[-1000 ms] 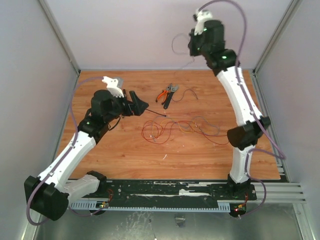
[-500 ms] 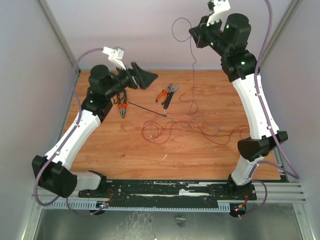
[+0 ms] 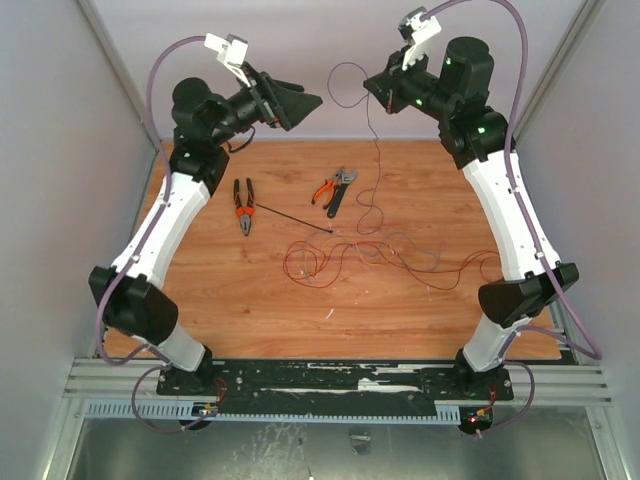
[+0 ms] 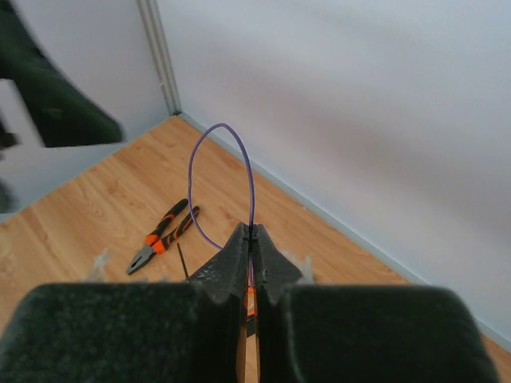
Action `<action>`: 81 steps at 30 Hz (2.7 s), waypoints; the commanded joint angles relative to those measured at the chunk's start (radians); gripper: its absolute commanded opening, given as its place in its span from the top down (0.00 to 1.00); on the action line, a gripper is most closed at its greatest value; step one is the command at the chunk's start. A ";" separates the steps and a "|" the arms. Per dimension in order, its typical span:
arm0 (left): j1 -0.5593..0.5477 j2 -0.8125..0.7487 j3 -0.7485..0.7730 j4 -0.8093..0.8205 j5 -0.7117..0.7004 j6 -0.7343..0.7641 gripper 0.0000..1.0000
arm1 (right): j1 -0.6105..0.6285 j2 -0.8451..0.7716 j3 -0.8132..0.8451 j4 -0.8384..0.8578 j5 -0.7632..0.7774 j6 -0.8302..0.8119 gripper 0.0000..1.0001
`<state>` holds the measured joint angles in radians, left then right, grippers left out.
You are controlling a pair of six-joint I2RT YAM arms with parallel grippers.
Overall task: Zip-tie the wires
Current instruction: Untie the cable at the center of the board.
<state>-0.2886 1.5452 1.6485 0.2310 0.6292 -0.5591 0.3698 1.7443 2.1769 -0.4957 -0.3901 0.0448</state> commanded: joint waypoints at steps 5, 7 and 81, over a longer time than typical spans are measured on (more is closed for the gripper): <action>0.004 0.102 0.033 0.088 0.129 -0.059 0.25 | -0.007 -0.070 -0.044 0.050 -0.171 0.032 1.00; 0.000 0.107 0.022 0.129 0.152 -0.083 0.27 | -0.006 -0.071 -0.047 0.055 -0.216 0.044 1.00; 0.000 -0.003 0.227 -0.237 -0.106 0.075 1.00 | 0.074 0.316 -0.652 0.229 0.296 0.231 1.00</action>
<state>-0.3069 1.5936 1.8828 -0.0051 0.5182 -0.4961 0.4385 2.1078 1.4864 -0.2676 -0.1528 0.2893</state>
